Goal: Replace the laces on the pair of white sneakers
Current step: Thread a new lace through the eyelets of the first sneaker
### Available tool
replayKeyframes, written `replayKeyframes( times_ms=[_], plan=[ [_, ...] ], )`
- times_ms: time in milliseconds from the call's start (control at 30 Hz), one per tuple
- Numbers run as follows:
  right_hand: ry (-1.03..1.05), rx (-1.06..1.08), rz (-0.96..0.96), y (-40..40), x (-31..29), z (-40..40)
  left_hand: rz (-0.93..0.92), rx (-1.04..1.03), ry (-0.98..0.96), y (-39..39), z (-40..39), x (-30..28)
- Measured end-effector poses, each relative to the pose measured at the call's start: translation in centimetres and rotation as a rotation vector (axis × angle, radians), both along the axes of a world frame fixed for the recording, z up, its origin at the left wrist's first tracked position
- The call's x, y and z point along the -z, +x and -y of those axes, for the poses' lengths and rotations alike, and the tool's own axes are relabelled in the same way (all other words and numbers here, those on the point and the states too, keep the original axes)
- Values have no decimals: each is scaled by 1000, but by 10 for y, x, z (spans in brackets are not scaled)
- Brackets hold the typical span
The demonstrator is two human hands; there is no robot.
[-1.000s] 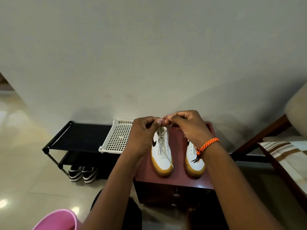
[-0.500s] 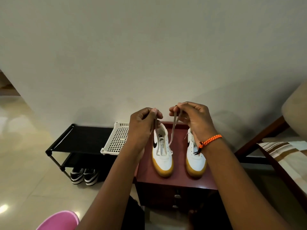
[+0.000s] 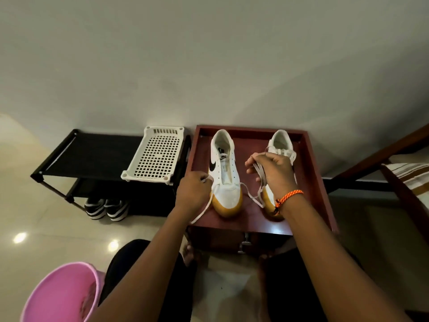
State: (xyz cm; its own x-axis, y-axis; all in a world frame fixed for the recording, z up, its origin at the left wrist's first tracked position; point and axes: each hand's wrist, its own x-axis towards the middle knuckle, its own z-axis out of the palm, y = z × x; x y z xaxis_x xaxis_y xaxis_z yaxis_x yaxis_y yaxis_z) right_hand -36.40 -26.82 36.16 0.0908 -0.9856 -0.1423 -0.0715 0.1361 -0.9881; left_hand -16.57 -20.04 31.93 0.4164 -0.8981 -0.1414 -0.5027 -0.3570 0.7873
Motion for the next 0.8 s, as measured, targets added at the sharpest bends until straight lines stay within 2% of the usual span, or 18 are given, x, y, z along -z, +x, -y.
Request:
replayKeyframes(
  times_ms=[133,200,333,400,533,667,700,733,800],
  plan=[
    [2,-11,-212,9,61,12,308,88,52,-11,14,46],
    [-20,-52,-389,15,84,15,423,93,46,-18,18,53],
    [-88,-180,-701,25,97,19,482,73,36,-19,29,60],
    [-113,-188,-778,26,98,19,444,80,38,-17,33,62],
    [-120,-190,-841,23,102,17,176,-12,107,-8,34,59],
    [-78,-179,-837,22,104,16,-325,-54,187,13,32,49],
    [-59,-176,-834,21,104,16,-369,-39,196,19,32,49],
    [-38,-165,-828,21,103,16,-310,-30,197,22,31,49],
    [-27,-108,-841,22,102,15,-29,-25,182,19,26,48]
  ],
)
